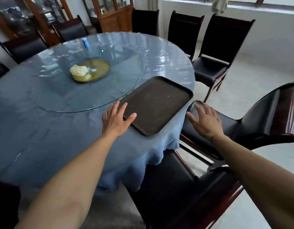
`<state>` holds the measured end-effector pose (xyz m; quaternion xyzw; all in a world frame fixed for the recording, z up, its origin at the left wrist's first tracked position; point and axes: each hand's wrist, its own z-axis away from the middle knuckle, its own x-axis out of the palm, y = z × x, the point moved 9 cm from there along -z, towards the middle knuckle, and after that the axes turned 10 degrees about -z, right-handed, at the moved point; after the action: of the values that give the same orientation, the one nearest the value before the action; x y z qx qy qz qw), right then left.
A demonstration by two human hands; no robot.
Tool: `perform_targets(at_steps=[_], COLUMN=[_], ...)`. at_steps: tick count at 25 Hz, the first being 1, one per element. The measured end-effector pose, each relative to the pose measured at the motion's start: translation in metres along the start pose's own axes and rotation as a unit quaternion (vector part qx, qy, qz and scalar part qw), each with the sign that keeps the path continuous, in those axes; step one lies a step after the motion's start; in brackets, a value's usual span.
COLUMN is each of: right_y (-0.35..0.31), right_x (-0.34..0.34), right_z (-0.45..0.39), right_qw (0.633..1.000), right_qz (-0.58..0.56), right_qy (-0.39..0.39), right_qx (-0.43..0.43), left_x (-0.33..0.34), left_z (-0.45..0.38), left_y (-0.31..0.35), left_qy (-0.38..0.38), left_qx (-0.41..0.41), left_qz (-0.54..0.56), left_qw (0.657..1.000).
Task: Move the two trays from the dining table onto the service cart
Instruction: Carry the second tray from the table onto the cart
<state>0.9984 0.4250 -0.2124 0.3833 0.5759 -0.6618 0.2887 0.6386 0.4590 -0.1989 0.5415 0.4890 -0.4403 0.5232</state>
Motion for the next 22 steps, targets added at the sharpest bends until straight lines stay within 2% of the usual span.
perform_targets(at_steps=[10,17,22], right_y=[0.011,0.018,0.014], right_x=[0.035,0.044,0.06], right_z=[-0.015,-0.011,-0.009], right_qw=[0.998,0.997,0.997], right_qz=[-0.042,-0.07,-0.037], right_qy=[-0.041,-0.015,0.003], right_qx=[0.003,0.035,0.07], left_x=[0.016,0.035,0.057], left_z=[0.0,-0.023,-0.068], left_y=[-0.005,-0.007,-0.014], left_qy=[-0.028,-0.049,-0.054], left_qx=[-0.028,-0.007,0.043], left_qz=[-0.039,-0.031,-0.016], left_qw=[0.998,0.998,0.997])
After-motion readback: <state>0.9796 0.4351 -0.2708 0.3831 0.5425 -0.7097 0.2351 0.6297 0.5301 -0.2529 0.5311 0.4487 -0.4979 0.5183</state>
